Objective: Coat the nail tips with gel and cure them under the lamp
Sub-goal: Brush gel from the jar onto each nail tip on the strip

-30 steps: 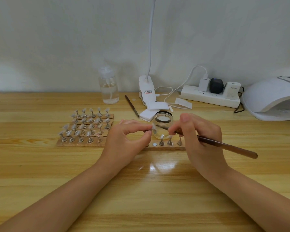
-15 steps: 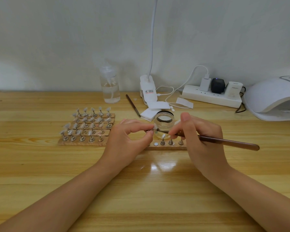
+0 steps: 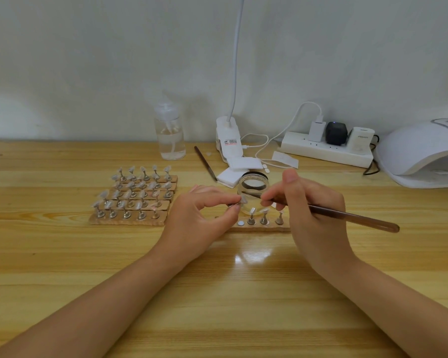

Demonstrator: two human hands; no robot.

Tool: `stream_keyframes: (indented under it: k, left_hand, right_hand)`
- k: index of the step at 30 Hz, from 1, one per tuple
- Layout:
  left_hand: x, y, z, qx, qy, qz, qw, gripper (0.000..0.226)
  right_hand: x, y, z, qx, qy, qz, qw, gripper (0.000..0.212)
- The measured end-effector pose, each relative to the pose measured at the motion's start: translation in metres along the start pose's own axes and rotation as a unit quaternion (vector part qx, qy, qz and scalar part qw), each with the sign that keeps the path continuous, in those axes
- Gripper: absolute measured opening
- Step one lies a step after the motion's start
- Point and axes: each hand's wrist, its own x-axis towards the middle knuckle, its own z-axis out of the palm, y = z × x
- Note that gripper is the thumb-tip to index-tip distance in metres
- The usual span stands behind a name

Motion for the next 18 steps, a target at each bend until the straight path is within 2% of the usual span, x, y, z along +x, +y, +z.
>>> stream_keyframes:
  k: [11,18]
  left_hand:
    - [0.0002,-0.0003,0.0002,-0.013,0.001,-0.008,1.0,0.031]
    - [0.0,0.0023,0.0025,-0.039,-0.002,-0.003,0.999,0.026]
  right_hand:
    - [-0.0026,-0.0008,-0.0024,0.059,-0.004,0.017,0.998,0.043]
    - [-0.0015,-0.0023,-0.0034,0.091,0.034,0.047,0.994,0.043]
